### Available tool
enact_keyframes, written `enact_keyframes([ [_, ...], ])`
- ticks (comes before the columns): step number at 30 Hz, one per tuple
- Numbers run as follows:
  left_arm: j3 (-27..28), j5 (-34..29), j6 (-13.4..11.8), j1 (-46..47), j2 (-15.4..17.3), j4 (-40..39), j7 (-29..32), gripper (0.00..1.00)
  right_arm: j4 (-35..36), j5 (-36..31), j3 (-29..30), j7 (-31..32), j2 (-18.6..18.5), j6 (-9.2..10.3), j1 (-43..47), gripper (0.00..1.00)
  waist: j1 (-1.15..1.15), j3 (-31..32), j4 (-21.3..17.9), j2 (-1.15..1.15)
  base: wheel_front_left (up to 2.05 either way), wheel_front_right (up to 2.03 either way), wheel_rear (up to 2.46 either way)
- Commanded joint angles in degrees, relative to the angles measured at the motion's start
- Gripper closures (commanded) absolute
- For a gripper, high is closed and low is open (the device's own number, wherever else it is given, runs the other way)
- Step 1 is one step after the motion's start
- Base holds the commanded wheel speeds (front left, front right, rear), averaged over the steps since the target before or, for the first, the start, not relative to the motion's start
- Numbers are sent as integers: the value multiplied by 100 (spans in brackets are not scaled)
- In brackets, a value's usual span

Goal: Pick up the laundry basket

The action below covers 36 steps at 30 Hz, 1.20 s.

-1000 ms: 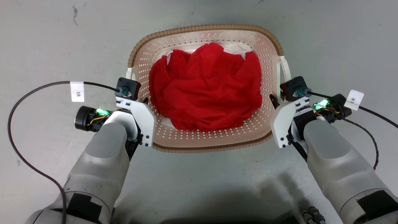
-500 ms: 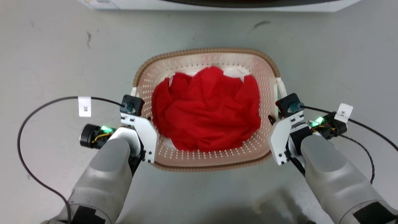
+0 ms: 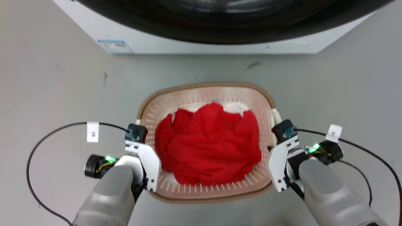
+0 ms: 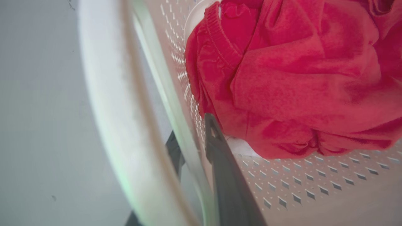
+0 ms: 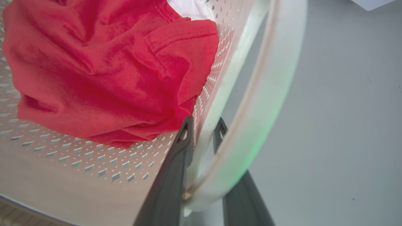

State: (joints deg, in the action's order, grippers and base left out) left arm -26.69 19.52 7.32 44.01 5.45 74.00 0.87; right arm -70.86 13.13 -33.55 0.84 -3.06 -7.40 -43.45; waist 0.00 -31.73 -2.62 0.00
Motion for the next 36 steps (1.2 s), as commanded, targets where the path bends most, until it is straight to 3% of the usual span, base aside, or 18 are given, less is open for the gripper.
enact_keyframes([
  [1, -45, 7, 15, -52, -28, -31, 10, 100, 37, 38, -89, 37, 34, -16, 87, 100, 0, 196, -4, 0, 0, 0, 0],
  [36, -1096, 1251, 15, -1564, 26, -129, 967, 100, 175, 1806, -1801, 1023, 58, -18, 1313, 100, 0, 2634, -12, 0, 0, 0, 0],
])
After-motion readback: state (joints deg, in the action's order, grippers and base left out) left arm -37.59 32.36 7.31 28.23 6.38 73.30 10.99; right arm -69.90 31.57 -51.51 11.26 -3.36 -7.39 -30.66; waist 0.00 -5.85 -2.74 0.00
